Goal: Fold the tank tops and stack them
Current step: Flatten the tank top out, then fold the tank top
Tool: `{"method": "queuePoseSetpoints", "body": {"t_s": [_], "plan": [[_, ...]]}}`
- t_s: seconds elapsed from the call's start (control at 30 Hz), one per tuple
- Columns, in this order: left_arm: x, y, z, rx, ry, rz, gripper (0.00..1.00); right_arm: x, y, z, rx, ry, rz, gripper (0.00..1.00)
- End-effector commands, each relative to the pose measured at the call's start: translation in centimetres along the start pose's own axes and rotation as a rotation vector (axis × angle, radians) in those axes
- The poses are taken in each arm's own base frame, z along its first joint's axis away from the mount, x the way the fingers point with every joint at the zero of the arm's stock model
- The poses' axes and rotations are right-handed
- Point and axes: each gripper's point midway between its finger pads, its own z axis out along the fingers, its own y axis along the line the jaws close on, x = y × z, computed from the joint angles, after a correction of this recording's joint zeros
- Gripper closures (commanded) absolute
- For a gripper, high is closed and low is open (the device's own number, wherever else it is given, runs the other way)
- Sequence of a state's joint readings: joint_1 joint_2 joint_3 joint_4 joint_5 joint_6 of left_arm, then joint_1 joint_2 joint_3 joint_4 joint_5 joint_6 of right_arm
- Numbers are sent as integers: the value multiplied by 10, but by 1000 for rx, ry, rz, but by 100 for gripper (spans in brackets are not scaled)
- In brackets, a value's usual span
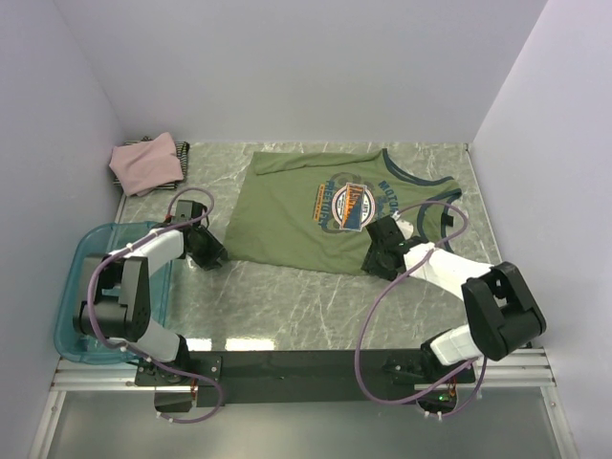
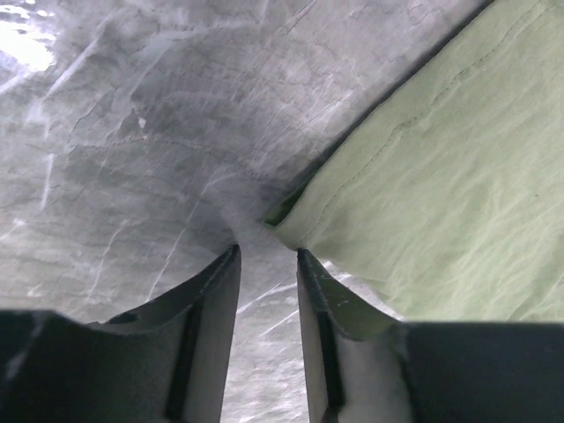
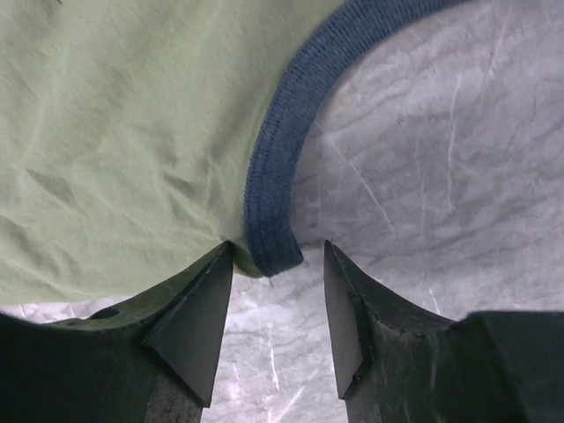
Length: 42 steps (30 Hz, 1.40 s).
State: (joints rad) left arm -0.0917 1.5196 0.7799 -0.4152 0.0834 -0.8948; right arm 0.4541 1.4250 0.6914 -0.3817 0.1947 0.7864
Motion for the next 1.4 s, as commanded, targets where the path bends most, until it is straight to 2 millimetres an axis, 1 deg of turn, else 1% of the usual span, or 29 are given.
{"method": "queuePoseSetpoints", "body": {"t_s": [0.0,0.2,0.23,0.3,0.33,0.37,0.4,0.43,0.47,0.5,0.57,0.63,0.73,0.77,0.87,0.93,1.03,1.07,1.1,1.13,1.17,1.23,1.3,1.37], "plan": [[2,7,10,-26,9,2,63,-5,6,7,6,-20,-7,48],[-4,5,13,-44,-5,-18,69,-13,4,7,35,-37,-25,55],[-6,3,13,-43,-9,-21,71,-15,5,6,34,-40,-32,58],[-9,0,15,-44,-13,-31,73,-16,4,5,40,-41,-37,61],[-10,1,16,-51,-11,-32,77,-17,5,5,39,-42,-43,64],[-12,-2,15,-47,-16,-35,84,-17,5,5,41,-36,-49,67],[-13,-1,15,-55,-16,-35,95,-16,5,5,43,-32,-50,71],[-14,1,15,-65,-21,-35,99,-15,4,5,45,-29,-56,75],[-15,0,15,-66,-25,-30,99,-14,4,5,44,-24,-61,77],[-15,1,14,-68,-25,-29,99,-13,4,6,47,-16,-64,85],[-15,2,12,-68,-29,-25,99,-12,4,4,45,-12,-75,89],[-13,4,8,-74,-30,-23,99,-9,3,3,44,7,-95,99],[-12,7,-1,-78,-41,-21,99,-3,-1,-4,39,40,-129,100],[-9,10,-3,-90,-32,-21,99,0,-1,-6,35,48,-140,100],[-11,25,-11,-152,-62,-26,99,14,-3,-15,14,88,-172,100],[-12,32,-17,-171,-90,-29,99,30,-5,-22,5,116,-195,100],[-8,38,-26,-169,-106,-40,99,56,-9,-30,-16,166,-216,100],[-7,39,-27,-165,-109,-44,99,64,-10,-31,-24,187,-219,100],[-5,41,-29,-169,-106,-46,99,73,-16,-33,-23,204,-222,100],[-3,43,-31,-167,-107,-47,99,82,-14,-36,-34,220,-228,100],[-2,45,-31,-169,-106,-47,99,87,-14,-38,-44,228,-228,100],[3,49,-33,-175,-99,-47,99,104,-17,-43,-49,265,-239,100],[4,53,-35,-186,-104,-45,99,111,-20,-49,-50,279,-243,100],[4,55,-38,-187,-111,-44,99,110,-21,-52,-47,271,-239,100]]}}
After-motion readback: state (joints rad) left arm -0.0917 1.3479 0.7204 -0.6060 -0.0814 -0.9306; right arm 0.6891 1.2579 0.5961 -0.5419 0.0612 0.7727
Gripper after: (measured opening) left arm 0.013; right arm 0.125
